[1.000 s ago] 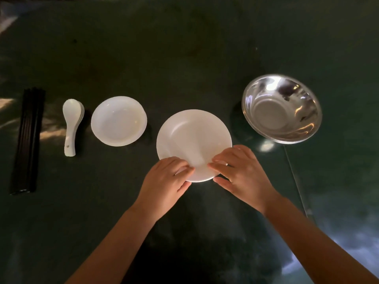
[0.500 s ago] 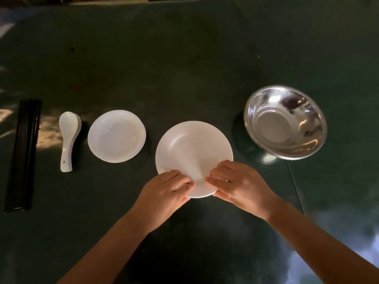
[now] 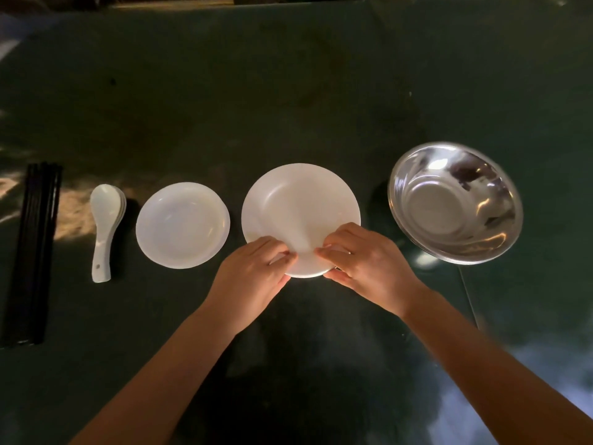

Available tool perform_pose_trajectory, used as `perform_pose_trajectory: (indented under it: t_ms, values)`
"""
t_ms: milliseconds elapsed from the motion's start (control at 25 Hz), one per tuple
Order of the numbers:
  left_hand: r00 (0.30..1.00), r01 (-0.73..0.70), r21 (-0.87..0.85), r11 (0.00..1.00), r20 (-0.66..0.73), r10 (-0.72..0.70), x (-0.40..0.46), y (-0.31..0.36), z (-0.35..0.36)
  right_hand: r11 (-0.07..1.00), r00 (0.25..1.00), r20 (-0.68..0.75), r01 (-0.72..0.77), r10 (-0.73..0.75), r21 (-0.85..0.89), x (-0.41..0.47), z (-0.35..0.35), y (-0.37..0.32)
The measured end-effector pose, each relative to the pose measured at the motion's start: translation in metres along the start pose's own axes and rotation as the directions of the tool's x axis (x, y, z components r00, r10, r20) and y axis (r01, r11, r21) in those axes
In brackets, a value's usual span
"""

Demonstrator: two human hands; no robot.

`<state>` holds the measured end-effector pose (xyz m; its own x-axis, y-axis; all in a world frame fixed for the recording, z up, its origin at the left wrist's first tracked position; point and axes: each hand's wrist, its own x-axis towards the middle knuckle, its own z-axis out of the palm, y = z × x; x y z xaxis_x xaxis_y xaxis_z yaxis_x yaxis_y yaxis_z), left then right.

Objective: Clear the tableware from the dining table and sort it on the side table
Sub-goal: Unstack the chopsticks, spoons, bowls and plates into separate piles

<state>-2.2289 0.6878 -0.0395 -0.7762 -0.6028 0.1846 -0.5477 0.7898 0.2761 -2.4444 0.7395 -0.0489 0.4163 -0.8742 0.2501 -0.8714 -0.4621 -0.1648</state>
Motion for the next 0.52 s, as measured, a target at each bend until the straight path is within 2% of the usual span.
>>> perform_pose_trajectory:
  t_ms: [400, 480, 520]
  values:
    - [0.999, 0.043, -0.012, 0.999, -0.002, -0.043, 0.01, -0.004, 0.0, 0.996, 0.995, 0.046, -0.085, 0.085, -0.003, 0.009, 0.0, 0.003]
    - [0.997, 0.057, -0.02, 0.998, -0.043, -0.058, 0.005, -0.001, -0.006, 0.989, 0.989, 0.035, -0.145, 0.145, 0.0, 0.01, -0.006, -0.005]
    - [0.987, 0.117, -0.075, 0.99, -0.105, -0.124, -0.001, 0.0, -0.012, 0.973, 0.975, 0.01, -0.224, 0.224, 0.056, 0.012, -0.01, -0.012]
